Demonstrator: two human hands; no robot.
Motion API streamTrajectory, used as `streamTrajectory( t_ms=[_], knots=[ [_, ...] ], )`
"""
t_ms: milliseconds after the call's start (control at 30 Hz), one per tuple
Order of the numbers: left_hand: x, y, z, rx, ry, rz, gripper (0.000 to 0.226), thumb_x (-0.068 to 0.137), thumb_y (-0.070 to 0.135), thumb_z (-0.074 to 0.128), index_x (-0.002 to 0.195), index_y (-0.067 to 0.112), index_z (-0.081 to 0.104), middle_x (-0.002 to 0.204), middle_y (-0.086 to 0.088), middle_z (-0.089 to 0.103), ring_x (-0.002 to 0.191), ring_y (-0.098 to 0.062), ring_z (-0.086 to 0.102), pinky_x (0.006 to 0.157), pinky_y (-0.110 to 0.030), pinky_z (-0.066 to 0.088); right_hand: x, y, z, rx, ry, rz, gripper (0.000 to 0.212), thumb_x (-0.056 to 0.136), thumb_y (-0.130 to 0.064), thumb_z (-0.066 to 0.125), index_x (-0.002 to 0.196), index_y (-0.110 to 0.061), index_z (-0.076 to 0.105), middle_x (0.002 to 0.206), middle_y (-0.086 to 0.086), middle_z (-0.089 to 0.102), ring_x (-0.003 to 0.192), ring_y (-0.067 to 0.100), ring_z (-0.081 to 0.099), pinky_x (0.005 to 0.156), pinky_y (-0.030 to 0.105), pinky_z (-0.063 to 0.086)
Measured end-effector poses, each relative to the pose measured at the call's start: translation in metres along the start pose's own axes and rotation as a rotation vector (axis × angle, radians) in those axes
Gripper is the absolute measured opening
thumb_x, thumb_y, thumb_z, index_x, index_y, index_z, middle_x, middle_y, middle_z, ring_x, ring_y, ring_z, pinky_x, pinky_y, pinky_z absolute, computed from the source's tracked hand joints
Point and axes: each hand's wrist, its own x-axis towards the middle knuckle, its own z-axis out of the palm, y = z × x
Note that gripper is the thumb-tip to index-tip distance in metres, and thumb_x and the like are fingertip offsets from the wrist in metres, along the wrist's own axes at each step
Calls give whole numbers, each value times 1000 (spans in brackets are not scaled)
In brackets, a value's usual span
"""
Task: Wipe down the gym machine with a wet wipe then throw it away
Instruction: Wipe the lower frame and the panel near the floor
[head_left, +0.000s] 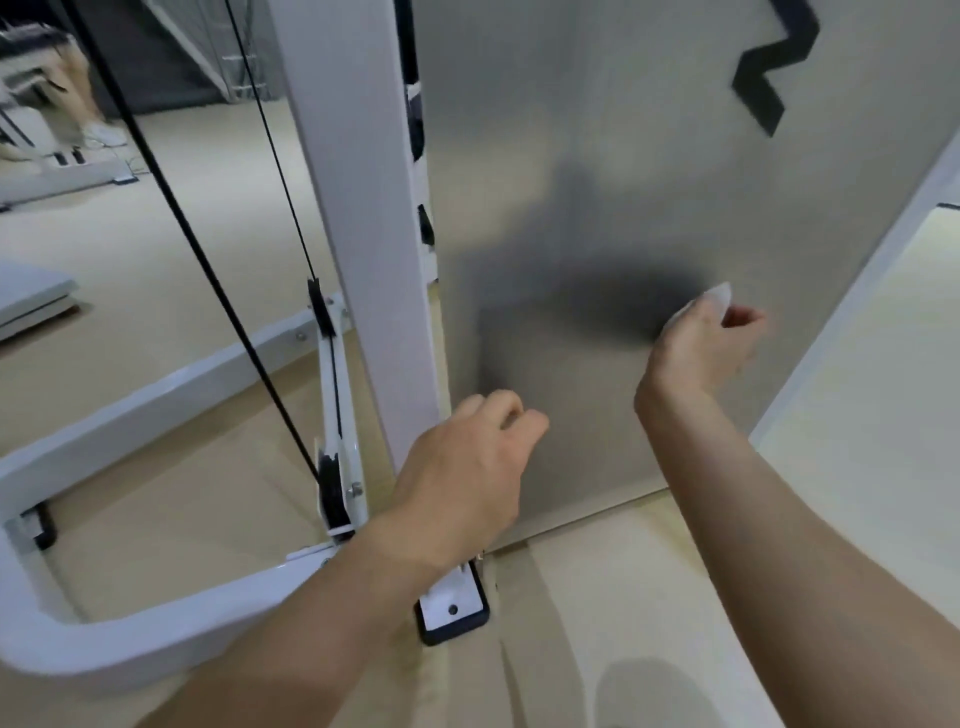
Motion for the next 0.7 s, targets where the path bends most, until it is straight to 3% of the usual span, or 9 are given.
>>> streamTrajectory(
  t_ms=[67,133,200,267,334,434,567,634,700],
  knots=[
    [10,11,0,103,-53,23,44,81,-1,50,120,20,49,120,2,43,103,-19,42,66,-33,47,32,0,0,-40,50,139,20,93,-24,49,78,-18,38,98,9,51,81,27,50,65,25,39],
    [24,22,3,194,-83,128,38,72,-2,53,105,15,56,113,-5,50,99,-25,49,66,-35,48,43,9,-3,-115,8,132,13,84,-30,45,78,-19,44,101,14,57,83,31,53,73,35,42],
    [41,34,7,274,-107,235,29,64,2,45,86,14,60,102,-11,59,92,-29,56,68,-37,50,50,20,-10,-233,-39,184,24,87,-25,44,100,-8,55,112,15,57,91,33,53,76,36,38],
    [60,46,11,355,-116,323,32,65,8,33,81,15,60,104,-13,61,96,-31,58,74,-38,50,63,31,-16,-340,-58,310,34,96,-18,43,123,2,49,128,17,51,106,35,53,80,31,33],
    [76,59,15,407,-133,363,31,65,11,33,80,16,60,108,-14,61,100,-31,57,78,-37,49,82,37,-25,-360,-60,428,39,98,-18,42,131,3,44,139,18,46,116,37,52,81,31,35],
    [93,79,22,461,-172,361,27,62,11,40,79,17,61,111,-15,61,103,-31,57,83,-38,43,116,50,-42,-355,-33,518,42,98,-18,42,135,1,43,144,16,44,120,35,52,87,32,39],
    [105,94,33,453,-182,281,30,56,10,46,80,16,64,115,-16,61,106,-32,57,87,-39,33,142,74,-63,-326,-139,369,41,93,-19,39,130,-5,51,126,8,50,106,23,52,92,30,36],
    [108,97,40,454,-212,248,29,53,8,56,79,15,65,116,-16,62,106,-32,57,87,-39,33,134,91,-66,-261,-228,345,54,80,-14,38,133,-5,45,123,1,44,99,16,42,90,26,30],
    [107,100,46,457,-253,216,30,50,9,61,79,16,65,115,-15,62,106,-32,57,86,-39,32,121,109,-70,-254,-298,439,65,74,-15,35,139,-8,35,134,-3,38,105,16,39,93,24,27]
  ],
)
